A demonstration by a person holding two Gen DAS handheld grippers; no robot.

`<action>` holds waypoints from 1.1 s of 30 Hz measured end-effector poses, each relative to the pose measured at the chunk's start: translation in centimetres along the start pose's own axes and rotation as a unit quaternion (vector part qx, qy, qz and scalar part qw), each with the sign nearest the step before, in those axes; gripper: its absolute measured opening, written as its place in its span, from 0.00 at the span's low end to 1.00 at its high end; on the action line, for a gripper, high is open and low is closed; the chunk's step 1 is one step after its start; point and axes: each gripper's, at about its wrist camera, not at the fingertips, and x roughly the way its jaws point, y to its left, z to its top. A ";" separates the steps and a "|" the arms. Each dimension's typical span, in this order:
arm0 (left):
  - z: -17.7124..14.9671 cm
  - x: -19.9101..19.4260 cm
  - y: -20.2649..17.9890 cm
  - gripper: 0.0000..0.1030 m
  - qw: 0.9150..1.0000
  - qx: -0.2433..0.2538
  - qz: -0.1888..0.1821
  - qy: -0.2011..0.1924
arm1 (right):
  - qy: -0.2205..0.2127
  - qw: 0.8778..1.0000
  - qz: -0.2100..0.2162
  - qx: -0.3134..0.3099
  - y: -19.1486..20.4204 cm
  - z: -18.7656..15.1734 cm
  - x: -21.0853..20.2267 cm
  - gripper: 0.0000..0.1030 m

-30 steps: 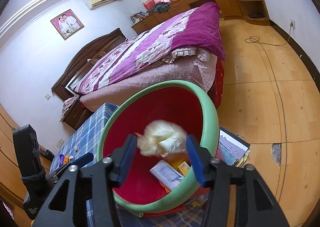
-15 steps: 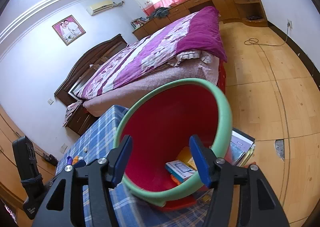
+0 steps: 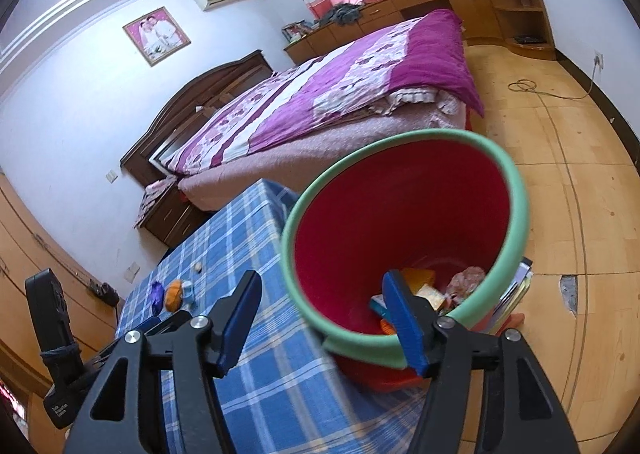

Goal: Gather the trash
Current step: 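Move both tools back over the table while the left tool grasps the wooden stick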

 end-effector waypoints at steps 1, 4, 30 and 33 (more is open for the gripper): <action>-0.1 -0.2 0.5 0.90 1.000 -0.004 0.002 0.000 | 0.004 1.000 0.002 -0.002 0.4 -0.2 0.2 0.64; -0.4 -0.6 2.2 0.90 1.000 -0.016 0.011 0.001 | 0.014 1.000 0.003 -0.011 1.7 -0.7 0.7 0.64; -2.1 2.6 13.3 0.64 0.990 -0.022 0.111 0.085 | 0.073 0.996 -0.007 -0.055 7.6 -4.4 4.7 0.64; -2.1 3.5 13.6 0.61 0.989 -0.014 0.108 0.102 | 0.075 0.995 -0.008 -0.058 7.9 -4.4 4.8 0.64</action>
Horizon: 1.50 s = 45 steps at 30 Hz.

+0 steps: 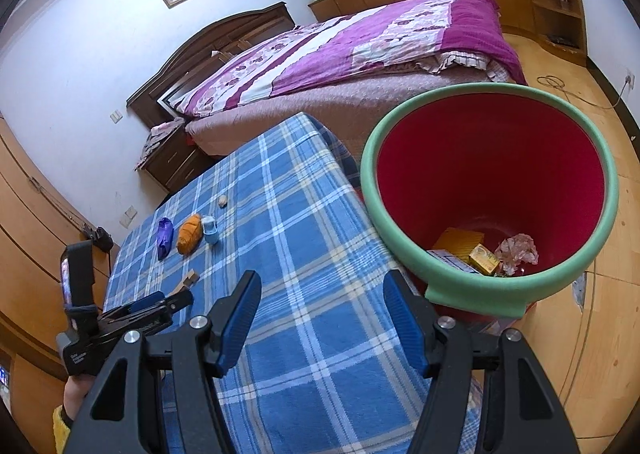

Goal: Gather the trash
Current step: 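Move both tools back over the table while the left tool grasps the wooden stick, then grasp the light blue plastic hook with the right tool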

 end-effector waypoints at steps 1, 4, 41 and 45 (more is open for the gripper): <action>0.1 -0.1 0.0 0.59 1.000 0.002 0.002 -0.003 | 0.001 1.000 0.000 -0.001 0.1 0.1 0.1 0.64; 0.2 0.0 0.1 0.48 1.000 0.002 0.000 -0.004 | 0.004 1.000 0.000 -0.004 0.6 0.1 0.4 0.64; 1.0 0.1 8.4 0.10 0.984 -0.149 -0.031 -0.090 | 0.069 0.991 0.024 -0.115 12.3 1.5 13.9 0.51; 0.6 0.2 8.5 0.10 0.983 -0.158 -0.039 -0.087 | 0.071 0.991 0.030 -0.113 13.0 1.6 15.5 0.48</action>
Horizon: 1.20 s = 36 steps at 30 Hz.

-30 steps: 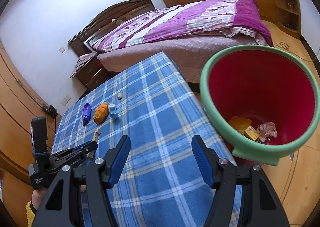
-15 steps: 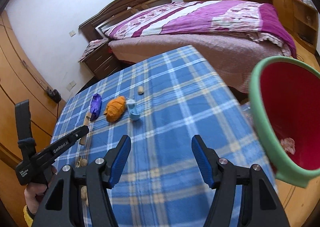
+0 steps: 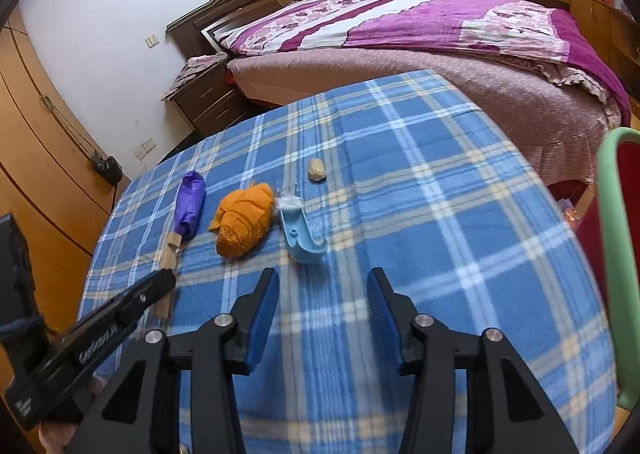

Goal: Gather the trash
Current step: 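Grasp the light blue plastic hook with the right tool, then carry the wooden stick and blue hook over the red bucket with both tools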

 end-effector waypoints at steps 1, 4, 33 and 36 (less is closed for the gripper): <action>-0.1 0.0 0.0 0.10 1.000 -0.001 -0.001 0.001 | 0.000 1.000 0.003 0.001 0.0 0.1 0.3 0.47; -0.1 0.0 -0.1 0.10 1.000 -0.001 -0.003 0.000 | -0.005 1.000 0.007 0.001 0.5 0.4 1.0 0.45; -0.4 -0.8 -1.2 0.10 0.999 0.012 -0.040 -0.015 | -0.081 0.997 -0.010 -0.004 -1.5 -3.5 -8.5 0.20; -0.4 -0.9 -1.5 0.10 0.999 0.016 -0.041 -0.016 | -0.094 0.995 -0.026 0.000 -2.6 -4.2 -10.4 0.20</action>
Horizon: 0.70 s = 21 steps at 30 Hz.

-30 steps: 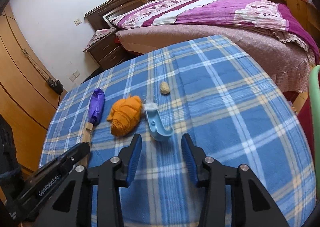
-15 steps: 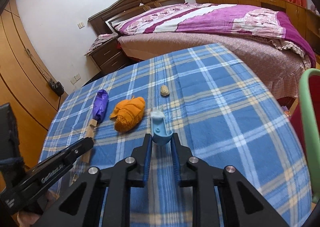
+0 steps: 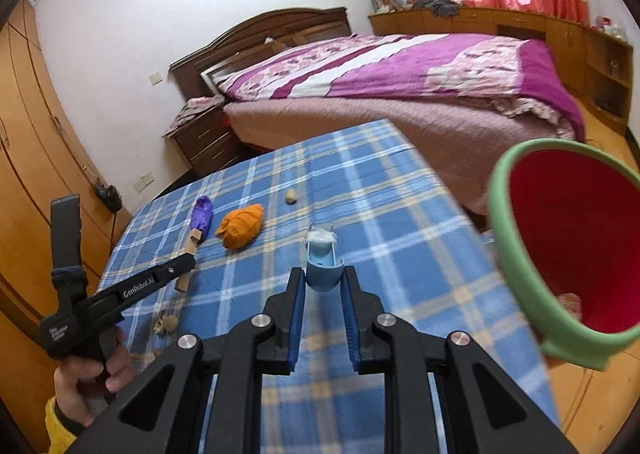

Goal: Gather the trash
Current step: 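Carry the wooden stick and blue hook over the red bucket with both tools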

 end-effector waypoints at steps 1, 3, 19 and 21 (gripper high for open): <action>0.0 0.0 -0.2 0.10 1.000 0.002 -0.001 -0.001 | -0.006 1.000 -0.009 0.004 -0.6 -0.1 -0.8 0.20; 0.0 -0.1 -0.3 0.10 1.000 0.006 -0.004 -0.002 | -0.015 1.000 -0.017 0.013 -1.6 -0.3 -1.9 0.20; 0.1 -2.6 -5.0 0.10 0.998 0.050 -0.026 -0.005 | -0.070 0.988 -0.087 0.107 -10.6 -1.4 -8.2 0.20; 0.1 -2.8 -6.3 0.10 0.998 0.057 -0.037 -0.002 | -0.077 0.986 -0.089 0.115 -11.5 -1.5 -8.7 0.20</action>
